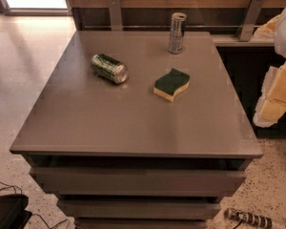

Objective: Place green can upright

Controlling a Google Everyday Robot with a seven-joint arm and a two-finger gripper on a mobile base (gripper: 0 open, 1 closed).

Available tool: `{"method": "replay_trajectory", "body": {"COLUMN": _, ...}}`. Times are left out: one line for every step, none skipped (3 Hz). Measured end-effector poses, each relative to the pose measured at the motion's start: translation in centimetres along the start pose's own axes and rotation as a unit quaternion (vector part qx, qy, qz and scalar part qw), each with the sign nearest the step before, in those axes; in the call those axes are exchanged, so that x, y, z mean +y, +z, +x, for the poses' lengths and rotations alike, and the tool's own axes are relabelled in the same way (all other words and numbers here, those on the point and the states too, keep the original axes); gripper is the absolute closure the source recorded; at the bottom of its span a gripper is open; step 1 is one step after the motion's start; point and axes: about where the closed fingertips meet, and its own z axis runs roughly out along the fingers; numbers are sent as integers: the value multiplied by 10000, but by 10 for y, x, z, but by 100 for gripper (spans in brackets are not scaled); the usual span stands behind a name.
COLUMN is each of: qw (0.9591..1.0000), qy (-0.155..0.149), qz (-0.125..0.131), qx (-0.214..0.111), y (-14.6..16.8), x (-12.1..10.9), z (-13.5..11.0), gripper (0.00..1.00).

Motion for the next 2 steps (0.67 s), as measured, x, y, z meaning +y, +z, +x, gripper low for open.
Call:
{"method": "replay_trajectory", "body": {"qw": 10000, "qy": 23, "qz": 30, "qx": -8, "y": -6, "x": -8, "z": -6, "gripper": 0}}
{"method": "replay_trajectory", "body": {"qw": 9996, "qy": 246, "qz": 37, "qx": -111, "y": -16, "x": -30, "z": -22, "gripper": 0}}
